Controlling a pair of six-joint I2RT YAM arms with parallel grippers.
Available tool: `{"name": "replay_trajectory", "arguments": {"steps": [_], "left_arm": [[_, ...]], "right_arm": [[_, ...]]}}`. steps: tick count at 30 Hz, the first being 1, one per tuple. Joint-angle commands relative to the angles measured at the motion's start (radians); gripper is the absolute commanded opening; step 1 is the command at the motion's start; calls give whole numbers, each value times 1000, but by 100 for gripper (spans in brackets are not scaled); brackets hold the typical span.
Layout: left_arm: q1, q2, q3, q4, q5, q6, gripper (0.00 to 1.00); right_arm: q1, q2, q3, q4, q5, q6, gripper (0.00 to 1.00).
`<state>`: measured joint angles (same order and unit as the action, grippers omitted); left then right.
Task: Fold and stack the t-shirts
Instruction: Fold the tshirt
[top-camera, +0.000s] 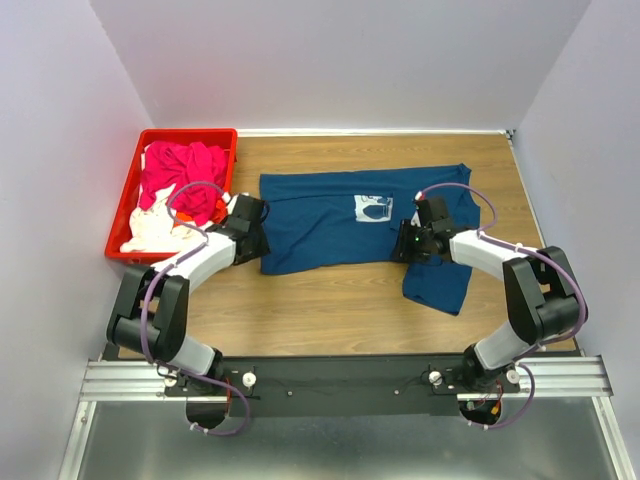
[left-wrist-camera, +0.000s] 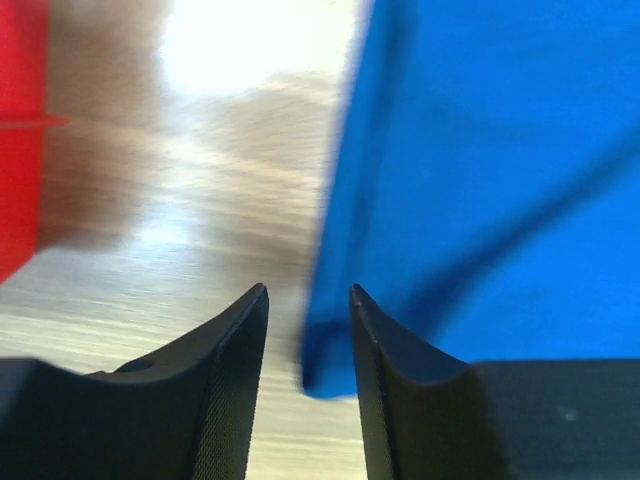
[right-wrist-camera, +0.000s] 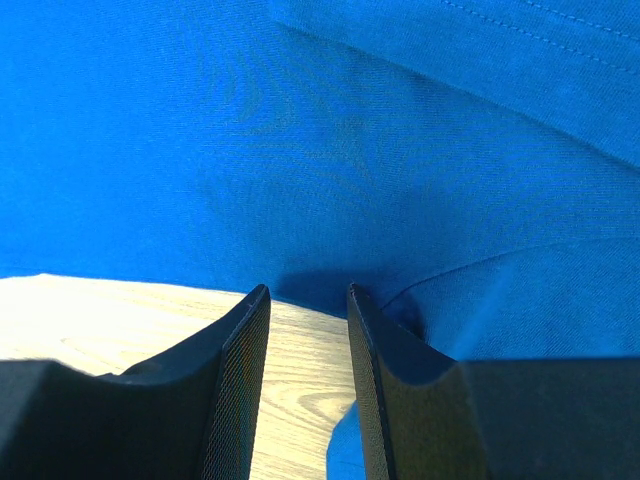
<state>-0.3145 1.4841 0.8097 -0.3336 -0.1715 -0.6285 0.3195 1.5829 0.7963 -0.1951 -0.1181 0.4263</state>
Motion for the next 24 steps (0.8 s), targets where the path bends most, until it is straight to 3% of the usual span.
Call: {"name": "replay_trajectory", "arguments": {"steps": [1,3,21,24], "left_arm": [[-61,-4,106,-87,-114,-2,41],[-72,27,121,-91,-117,3,37],[-106,238,187,-50,-88,42,36],[-106,240,180,-56,-100,41,29]], "right_arm": [[-3,52,-19,-107,64,-26,45],[-3,49,-20,-107,67,-27,45],[-3,46,-40,-107,77,-32,45],[-3,48,-39,-106,81,-32,45]]}}
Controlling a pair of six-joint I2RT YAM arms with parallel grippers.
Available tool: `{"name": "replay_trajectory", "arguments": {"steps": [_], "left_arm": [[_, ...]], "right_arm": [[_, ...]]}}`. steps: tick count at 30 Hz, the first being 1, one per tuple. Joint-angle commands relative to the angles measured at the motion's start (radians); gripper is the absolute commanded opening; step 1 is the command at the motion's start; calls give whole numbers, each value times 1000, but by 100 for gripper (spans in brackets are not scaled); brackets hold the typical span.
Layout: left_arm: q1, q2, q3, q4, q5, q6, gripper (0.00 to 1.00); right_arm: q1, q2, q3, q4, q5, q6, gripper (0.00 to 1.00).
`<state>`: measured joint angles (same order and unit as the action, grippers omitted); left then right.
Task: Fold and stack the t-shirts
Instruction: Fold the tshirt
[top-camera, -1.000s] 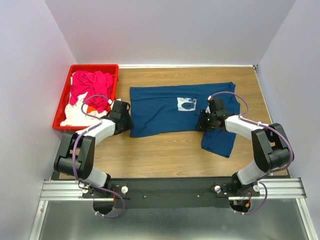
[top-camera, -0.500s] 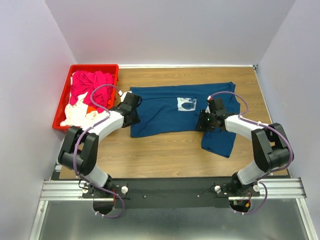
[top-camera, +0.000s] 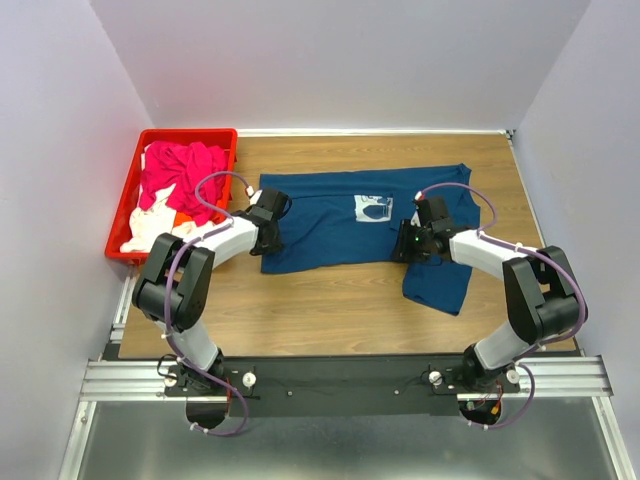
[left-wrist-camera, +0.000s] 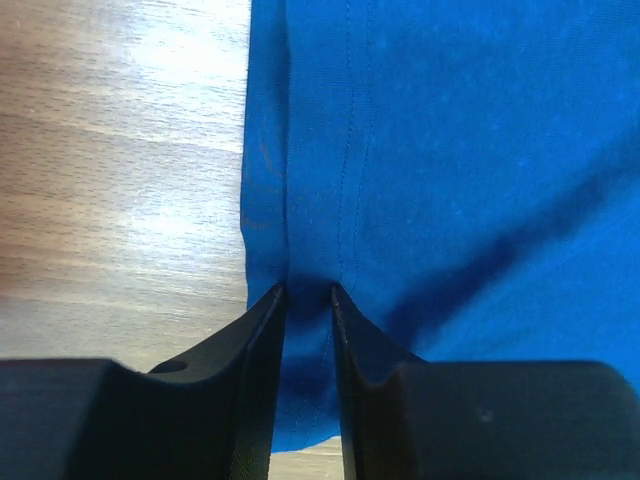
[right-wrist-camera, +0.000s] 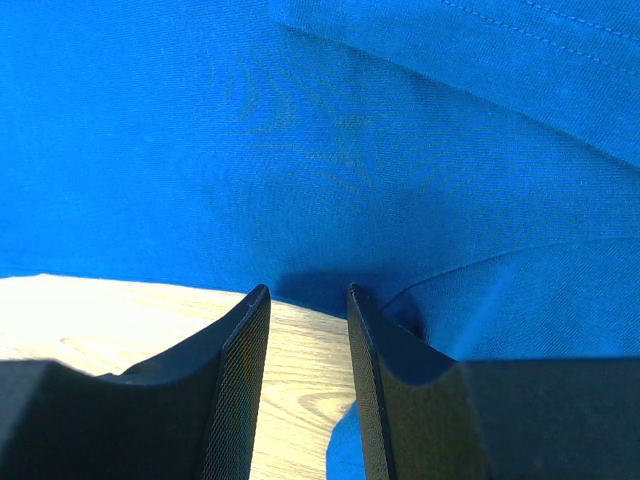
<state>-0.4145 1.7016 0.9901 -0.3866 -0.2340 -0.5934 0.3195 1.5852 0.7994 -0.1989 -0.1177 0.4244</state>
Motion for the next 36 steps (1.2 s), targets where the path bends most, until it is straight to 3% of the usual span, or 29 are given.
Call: {"name": "replay_trajectory", "arguments": {"steps": [1,4,5,23,24,27,30,33,36], "left_arm": [[-6,17,-4,-11,-42,7,25],[-6,-3,-10,-29,-76,10,23],[-6,-8,-10,-35,-85,14,17],[-4,-57,-33,-68,-102,27,16],[-4,-54,-37,-58,-96,27,8],[-4,-40,-38,-40,-64,26,8],[-4,-43,-38,-28,-50,24,18],[-4,-65,-41,-34,-39,17,19],[-4,-127,-57,-57,-45,-2,30]], "right_arm": [[-3,44,-42,-102,82,-30,45],[-3,44,-42,-102,87,-30,45],[-3,44,-42,-100,85,-30,45],[-3,59,-37,-102,78,-33,45],[-5,58,-37,-102,79,-32,45],[-3,58,-39,-102,78,-33,45],[-3,62,-39,-102,79,-33,45],[-3,56,-39,-102,76,-35,45],[-3,35,-35,-106,82,-35,45]]}}
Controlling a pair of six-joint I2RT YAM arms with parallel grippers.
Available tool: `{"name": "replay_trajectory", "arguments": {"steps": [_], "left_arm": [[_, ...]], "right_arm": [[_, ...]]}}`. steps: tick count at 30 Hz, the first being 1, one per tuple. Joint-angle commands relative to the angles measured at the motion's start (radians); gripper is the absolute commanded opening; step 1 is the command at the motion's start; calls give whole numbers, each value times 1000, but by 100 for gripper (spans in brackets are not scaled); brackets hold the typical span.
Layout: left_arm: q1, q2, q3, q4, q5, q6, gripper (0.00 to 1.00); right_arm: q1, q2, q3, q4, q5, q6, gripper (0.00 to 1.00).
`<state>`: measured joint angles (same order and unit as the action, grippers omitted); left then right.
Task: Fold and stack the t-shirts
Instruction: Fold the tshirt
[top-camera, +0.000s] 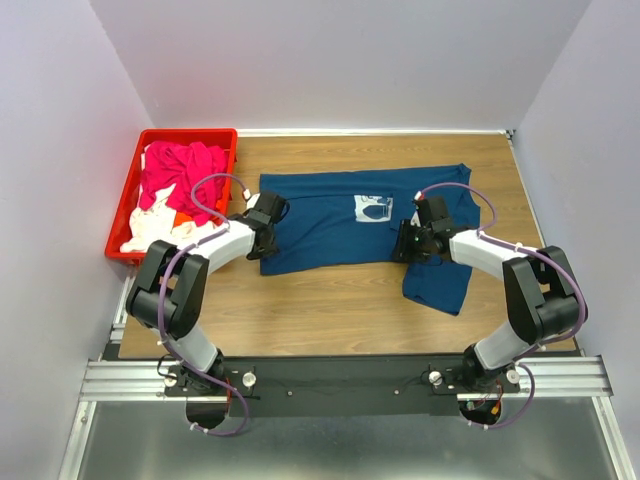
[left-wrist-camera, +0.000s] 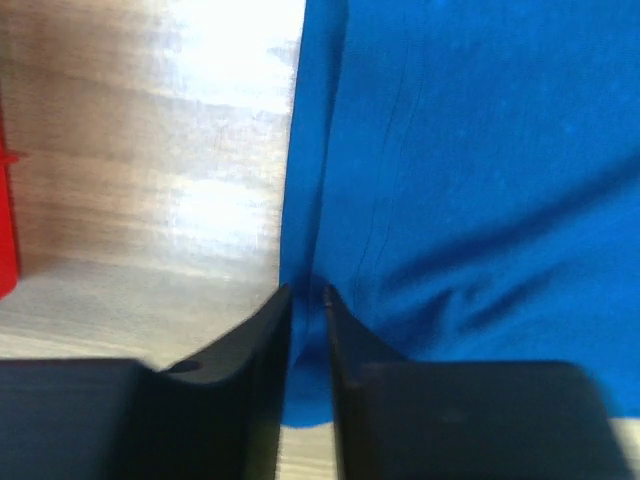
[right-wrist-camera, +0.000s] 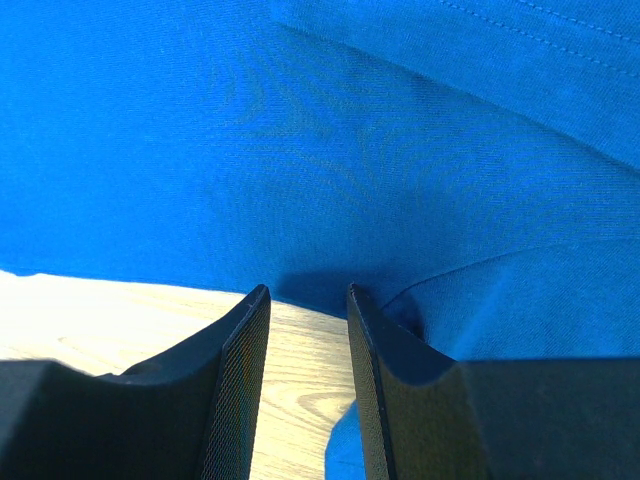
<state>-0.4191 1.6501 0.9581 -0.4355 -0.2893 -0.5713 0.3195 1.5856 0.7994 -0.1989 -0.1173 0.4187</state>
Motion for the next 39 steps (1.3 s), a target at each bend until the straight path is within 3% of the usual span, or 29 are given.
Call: {"name": "replay_trajectory", "arguments": {"steps": [1,3,6,10,17,31,39], "left_arm": [[2,-101,-35,-14,9,-32,38],[0,-180,-65,-35,4,-62,46],[0,-282,-116,-57,7,-100,70],[-4,-343,-194,-39,91,-131,80],[-24,-313,-229,-11,154,-147,81],[-24,-211,-199,3,118,-122,60],[-24,-161,-186,1,93,-90,58]], "right_arm": [[-3,22,-29,-109,81,-29,45],[-3,-16,-16,-129,65,-29,45],[-3,-73,17,-160,59,-29,48],[-3,-122,46,-185,83,-23,48],[-5,-170,47,-206,168,-1,50],[-3,-179,31,-218,248,-11,51],[-4,-171,46,-229,333,-8,51]]}}
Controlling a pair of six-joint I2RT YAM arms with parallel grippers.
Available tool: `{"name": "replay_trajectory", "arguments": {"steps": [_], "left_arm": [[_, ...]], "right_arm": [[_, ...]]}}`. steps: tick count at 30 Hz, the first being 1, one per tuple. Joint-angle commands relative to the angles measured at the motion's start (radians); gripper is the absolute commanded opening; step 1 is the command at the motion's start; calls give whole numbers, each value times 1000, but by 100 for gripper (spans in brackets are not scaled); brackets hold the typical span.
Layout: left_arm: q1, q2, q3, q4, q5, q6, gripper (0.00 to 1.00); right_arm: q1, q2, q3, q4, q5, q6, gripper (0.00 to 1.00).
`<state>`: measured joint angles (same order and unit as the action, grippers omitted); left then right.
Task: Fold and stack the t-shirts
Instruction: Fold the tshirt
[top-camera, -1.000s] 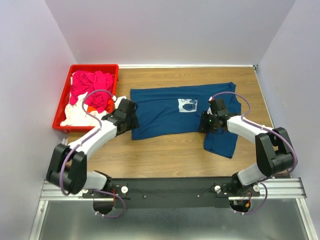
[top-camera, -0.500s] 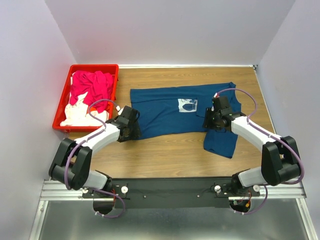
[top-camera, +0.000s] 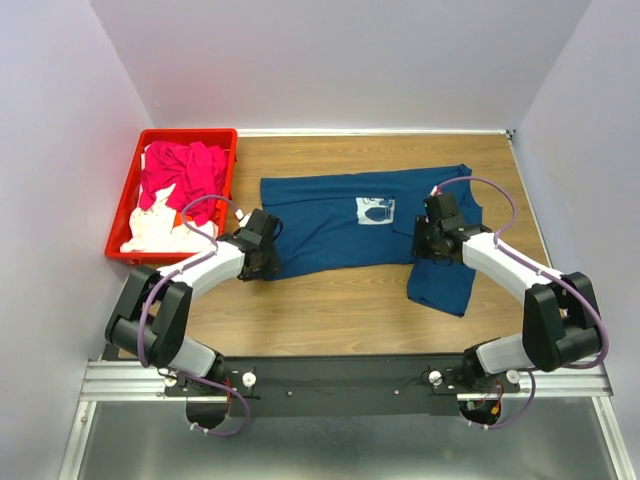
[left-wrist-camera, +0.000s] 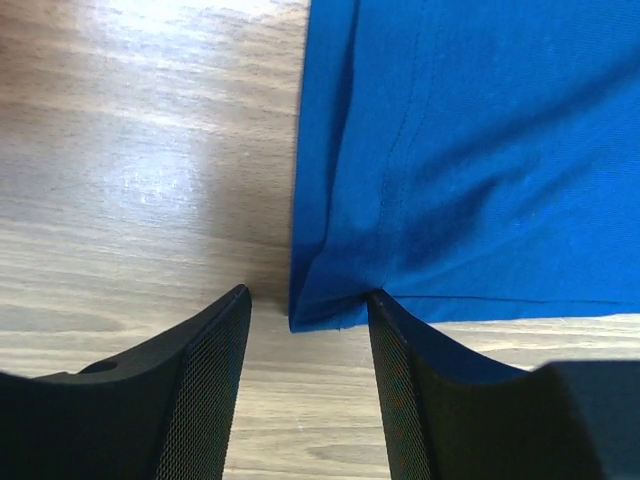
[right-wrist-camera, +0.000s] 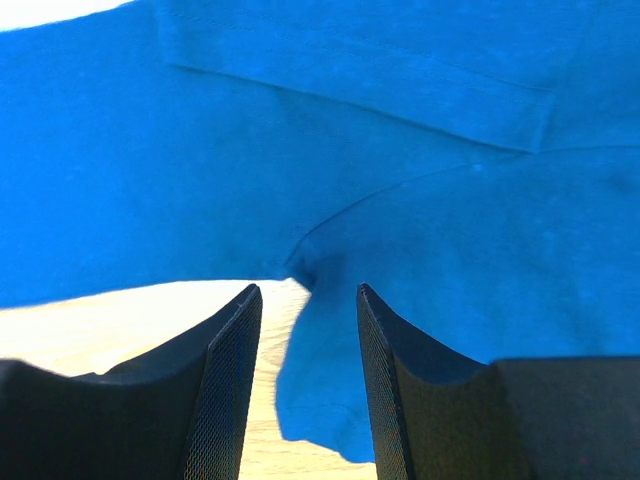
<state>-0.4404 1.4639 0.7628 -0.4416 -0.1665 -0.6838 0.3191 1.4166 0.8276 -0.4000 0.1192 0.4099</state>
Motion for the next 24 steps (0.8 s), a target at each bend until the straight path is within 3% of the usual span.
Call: {"name": "replay_trajectory", "arguments": {"steps": [1,3,4,10,12,15,20,24], "left_arm": [[-1,29,4,12,-25,26,55],[-3,29,-5,24,-19,35,50],[-3,30,-6,27,-18,38,42],[5,42,-5,43,-36,85,18],[22,52,-8,56,-34,99,16],[46,55,-11,75,-33,125,3],[80,33,3,80,-36,159,1],[100,33,7,87,-27,176,0]], "right_arm": [[-5,-4,24,-33,112,4,51],[-5,-2,30,-45,166,13,52],[-8,-2,33,-46,187,15,52],[-70,-11,45,-49,300,32,55],[-145,-11,39,-49,287,53,55],[-280,-5,21,-46,269,89,54],[-445,30,13,24,130,129,51],[-489,93,15,87,51,132,51]]}}
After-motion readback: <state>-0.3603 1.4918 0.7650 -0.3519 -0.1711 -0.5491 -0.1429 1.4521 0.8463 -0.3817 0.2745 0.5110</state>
